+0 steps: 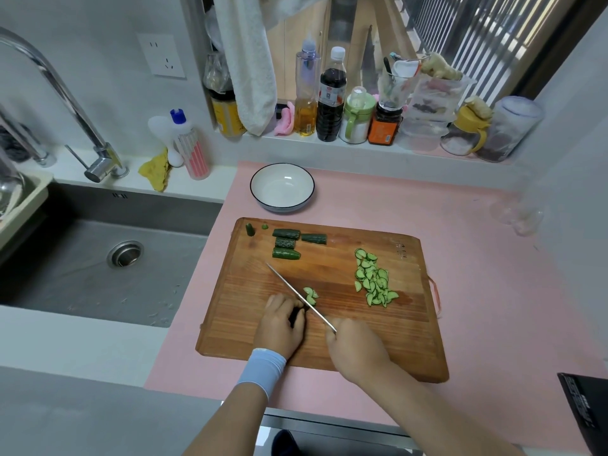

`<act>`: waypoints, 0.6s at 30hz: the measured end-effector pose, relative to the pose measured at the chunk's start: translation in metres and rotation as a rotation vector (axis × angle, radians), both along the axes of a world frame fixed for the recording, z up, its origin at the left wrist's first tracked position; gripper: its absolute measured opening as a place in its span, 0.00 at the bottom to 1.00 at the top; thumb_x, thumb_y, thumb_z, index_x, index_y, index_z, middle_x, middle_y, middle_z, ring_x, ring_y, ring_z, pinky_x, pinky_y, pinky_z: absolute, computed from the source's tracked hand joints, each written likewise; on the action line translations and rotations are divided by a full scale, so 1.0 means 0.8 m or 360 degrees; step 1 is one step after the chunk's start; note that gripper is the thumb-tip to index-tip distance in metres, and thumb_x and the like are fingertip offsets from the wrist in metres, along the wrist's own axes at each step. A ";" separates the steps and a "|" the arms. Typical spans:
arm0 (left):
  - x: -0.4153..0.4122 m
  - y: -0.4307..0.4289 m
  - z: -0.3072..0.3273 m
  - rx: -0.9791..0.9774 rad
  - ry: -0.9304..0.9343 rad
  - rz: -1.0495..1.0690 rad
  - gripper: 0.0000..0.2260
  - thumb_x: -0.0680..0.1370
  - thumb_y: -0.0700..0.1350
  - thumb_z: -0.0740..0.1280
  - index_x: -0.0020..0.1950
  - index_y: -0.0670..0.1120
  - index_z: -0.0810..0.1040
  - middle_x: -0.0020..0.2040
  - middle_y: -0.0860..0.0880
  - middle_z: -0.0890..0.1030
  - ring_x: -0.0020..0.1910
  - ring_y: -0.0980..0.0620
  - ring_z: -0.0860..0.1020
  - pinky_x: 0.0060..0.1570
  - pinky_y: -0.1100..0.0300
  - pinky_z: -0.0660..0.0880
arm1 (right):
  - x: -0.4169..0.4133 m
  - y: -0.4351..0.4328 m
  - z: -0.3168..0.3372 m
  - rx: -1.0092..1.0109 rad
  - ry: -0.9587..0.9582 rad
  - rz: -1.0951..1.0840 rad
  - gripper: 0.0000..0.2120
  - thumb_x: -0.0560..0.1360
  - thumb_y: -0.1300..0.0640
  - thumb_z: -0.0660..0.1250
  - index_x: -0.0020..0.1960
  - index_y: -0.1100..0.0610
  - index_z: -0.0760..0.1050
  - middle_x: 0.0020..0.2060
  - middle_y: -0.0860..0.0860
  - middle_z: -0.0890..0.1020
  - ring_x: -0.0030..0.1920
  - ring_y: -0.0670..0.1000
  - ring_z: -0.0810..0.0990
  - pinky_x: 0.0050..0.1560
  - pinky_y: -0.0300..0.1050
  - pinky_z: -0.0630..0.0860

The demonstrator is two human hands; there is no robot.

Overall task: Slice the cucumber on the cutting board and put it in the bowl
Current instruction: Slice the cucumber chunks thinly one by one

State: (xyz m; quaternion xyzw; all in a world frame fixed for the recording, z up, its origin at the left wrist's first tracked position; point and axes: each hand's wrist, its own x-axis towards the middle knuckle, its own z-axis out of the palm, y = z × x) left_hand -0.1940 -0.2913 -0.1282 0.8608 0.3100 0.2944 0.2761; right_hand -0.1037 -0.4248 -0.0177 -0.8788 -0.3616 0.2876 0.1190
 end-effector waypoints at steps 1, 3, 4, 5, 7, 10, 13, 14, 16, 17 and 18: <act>-0.001 -0.001 0.000 0.0011 0.0006 0.0000 0.06 0.70 0.34 0.73 0.42 0.42 0.79 0.41 0.49 0.76 0.43 0.51 0.72 0.50 0.68 0.66 | 0.000 0.000 0.001 0.0001 -0.0008 0.0011 0.10 0.81 0.53 0.57 0.42 0.48 0.71 0.38 0.48 0.79 0.40 0.54 0.75 0.39 0.45 0.70; -0.003 0.000 0.000 0.0008 -0.0001 0.0020 0.06 0.70 0.34 0.74 0.42 0.43 0.79 0.40 0.49 0.76 0.42 0.51 0.72 0.49 0.69 0.66 | -0.002 -0.001 0.003 0.0007 -0.0023 0.0035 0.09 0.81 0.53 0.57 0.43 0.48 0.71 0.41 0.50 0.81 0.41 0.55 0.76 0.40 0.46 0.72; -0.003 0.000 0.001 -0.0003 -0.0007 0.0030 0.06 0.70 0.34 0.74 0.41 0.43 0.80 0.39 0.49 0.76 0.42 0.52 0.72 0.48 0.70 0.65 | -0.002 -0.003 0.004 0.0005 -0.0035 0.0043 0.09 0.81 0.53 0.57 0.43 0.47 0.71 0.41 0.50 0.82 0.41 0.55 0.76 0.41 0.46 0.72; -0.003 0.000 0.001 -0.0014 -0.0014 0.0039 0.06 0.70 0.34 0.75 0.41 0.43 0.80 0.39 0.49 0.77 0.42 0.52 0.72 0.48 0.71 0.65 | -0.003 -0.005 0.005 0.0007 -0.0047 0.0044 0.09 0.81 0.53 0.56 0.44 0.47 0.71 0.42 0.50 0.82 0.41 0.56 0.77 0.41 0.47 0.72; -0.003 0.000 0.003 -0.0028 -0.0032 0.0046 0.07 0.69 0.34 0.75 0.40 0.43 0.79 0.38 0.50 0.77 0.41 0.53 0.72 0.49 0.74 0.64 | -0.004 -0.013 0.008 0.0033 -0.0057 0.0032 0.09 0.82 0.52 0.56 0.44 0.46 0.70 0.39 0.49 0.81 0.42 0.56 0.78 0.40 0.46 0.71; -0.003 0.000 0.006 -0.0023 -0.0048 0.0053 0.09 0.68 0.33 0.75 0.38 0.43 0.78 0.37 0.50 0.76 0.41 0.56 0.69 0.50 0.77 0.62 | -0.007 -0.027 0.014 0.0057 -0.0072 0.0052 0.10 0.83 0.51 0.56 0.43 0.46 0.69 0.37 0.48 0.78 0.38 0.53 0.75 0.38 0.45 0.70; -0.003 0.000 0.007 -0.0019 -0.0038 0.0058 0.09 0.68 0.33 0.76 0.37 0.44 0.77 0.37 0.50 0.75 0.40 0.56 0.69 0.48 0.76 0.63 | -0.008 -0.037 0.017 0.0060 -0.0112 0.0076 0.10 0.83 0.51 0.56 0.43 0.47 0.70 0.37 0.48 0.78 0.38 0.53 0.75 0.39 0.45 0.71; -0.003 0.000 0.007 -0.0018 -0.0037 0.0058 0.09 0.68 0.33 0.76 0.38 0.44 0.77 0.37 0.50 0.75 0.40 0.56 0.69 0.48 0.75 0.63 | -0.007 -0.038 0.018 0.0067 -0.0116 0.0077 0.11 0.83 0.51 0.56 0.42 0.47 0.69 0.36 0.47 0.76 0.38 0.53 0.76 0.39 0.45 0.70; -0.004 0.000 0.007 -0.0010 -0.0025 0.0061 0.10 0.68 0.33 0.76 0.37 0.44 0.77 0.37 0.50 0.75 0.40 0.56 0.69 0.47 0.73 0.63 | -0.007 -0.039 0.018 0.0061 -0.0121 0.0081 0.11 0.83 0.51 0.56 0.43 0.47 0.71 0.35 0.45 0.74 0.37 0.52 0.74 0.38 0.45 0.69; -0.003 0.000 0.006 -0.0008 -0.0018 0.0062 0.10 0.68 0.33 0.76 0.37 0.44 0.77 0.37 0.50 0.75 0.40 0.55 0.69 0.47 0.72 0.63 | -0.007 -0.038 0.018 0.0056 -0.0124 0.0076 0.11 0.83 0.51 0.56 0.45 0.47 0.74 0.35 0.45 0.74 0.37 0.52 0.73 0.38 0.44 0.68; -0.003 0.000 0.006 -0.0011 -0.0013 0.0062 0.09 0.68 0.33 0.76 0.38 0.44 0.77 0.37 0.50 0.75 0.40 0.55 0.69 0.46 0.72 0.63 | -0.007 -0.037 0.017 0.0056 -0.0121 0.0068 0.11 0.83 0.51 0.56 0.47 0.48 0.76 0.35 0.45 0.74 0.37 0.52 0.73 0.39 0.44 0.68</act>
